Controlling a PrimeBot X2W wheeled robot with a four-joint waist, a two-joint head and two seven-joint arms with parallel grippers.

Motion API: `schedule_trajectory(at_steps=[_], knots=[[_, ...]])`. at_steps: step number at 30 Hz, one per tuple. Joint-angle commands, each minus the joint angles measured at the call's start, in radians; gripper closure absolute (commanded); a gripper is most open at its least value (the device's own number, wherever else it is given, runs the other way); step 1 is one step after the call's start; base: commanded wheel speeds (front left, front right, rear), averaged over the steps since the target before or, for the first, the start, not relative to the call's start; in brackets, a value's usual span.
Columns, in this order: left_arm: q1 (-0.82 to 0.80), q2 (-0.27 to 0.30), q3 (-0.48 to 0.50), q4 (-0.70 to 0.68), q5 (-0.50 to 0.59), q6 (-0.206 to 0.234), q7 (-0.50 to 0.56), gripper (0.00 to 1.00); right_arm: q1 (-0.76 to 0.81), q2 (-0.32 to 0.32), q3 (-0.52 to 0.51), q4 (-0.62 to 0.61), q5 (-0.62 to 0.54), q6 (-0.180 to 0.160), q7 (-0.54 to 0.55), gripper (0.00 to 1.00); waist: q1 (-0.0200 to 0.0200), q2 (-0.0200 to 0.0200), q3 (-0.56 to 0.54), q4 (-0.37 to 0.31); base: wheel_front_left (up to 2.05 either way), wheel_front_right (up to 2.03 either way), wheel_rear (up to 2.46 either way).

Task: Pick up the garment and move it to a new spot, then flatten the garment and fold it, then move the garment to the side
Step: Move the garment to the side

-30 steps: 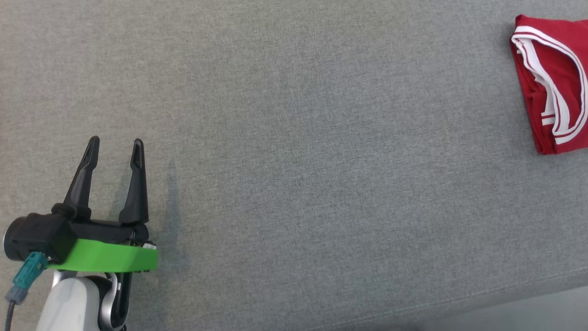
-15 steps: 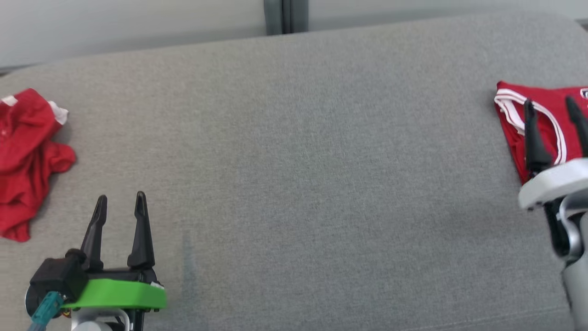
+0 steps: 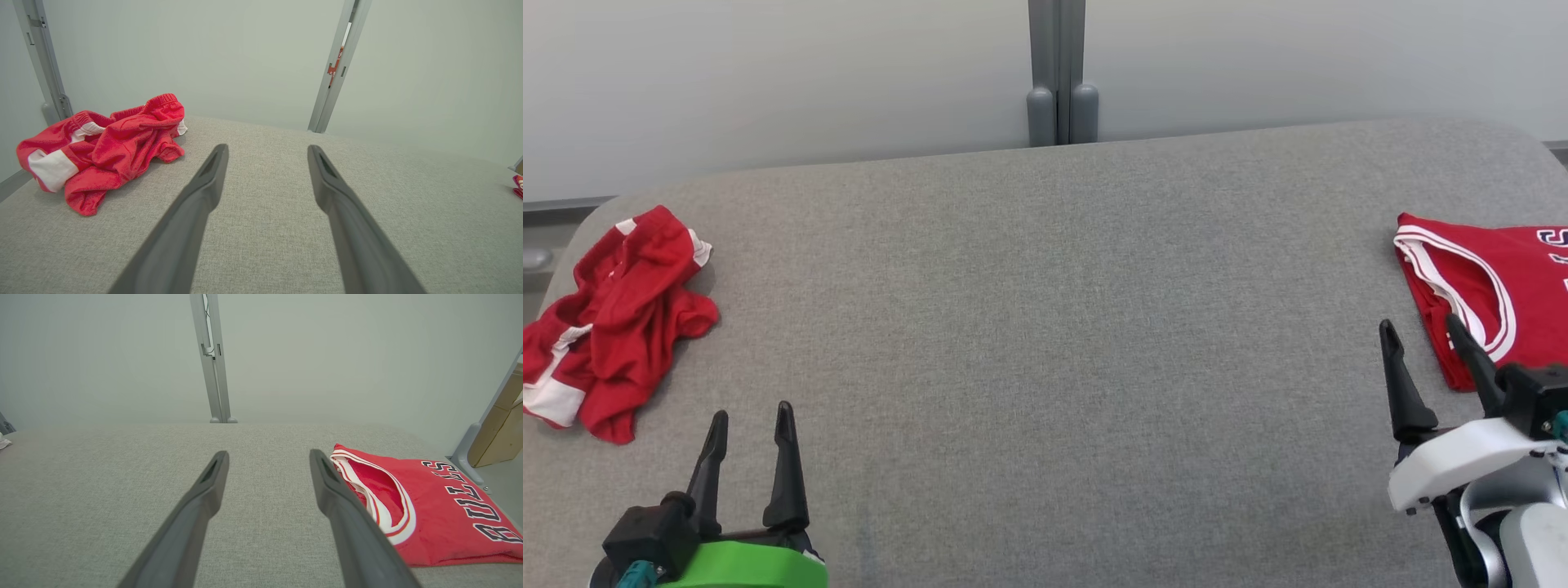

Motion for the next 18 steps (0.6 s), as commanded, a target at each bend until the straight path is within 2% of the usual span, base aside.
schedule_trajectory(at_steps=[1, 7, 18], knots=[[0.020, -0.002, -0.006, 0.008, 0.001, -0.002, -0.002, 0.00, 0.029, 0.009, 0.004, -0.011, -0.009, -0.001, 0.011, 0.00, 0.0001, 0.0000, -0.028, -0.003, 0.00, 0.00, 0.00], [0.020, -0.004, -0.017, 0.025, 0.004, -0.006, -0.003, 0.00, 0.071, 0.022, 0.022, -0.041, -0.033, -0.001, 0.038, 0.00, 0.0001, 0.0000, -0.047, -0.006, 0.00, 0.00, 0.00], [0.032, -0.008, -0.032, 0.019, 0.004, -0.008, -0.003, 0.00, 0.121, 0.070, -0.003, -0.063, -0.044, -0.001, 0.037, 0.00, 0.0001, 0.0000, -0.058, 0.021, 0.00, 0.00, 0.00]])
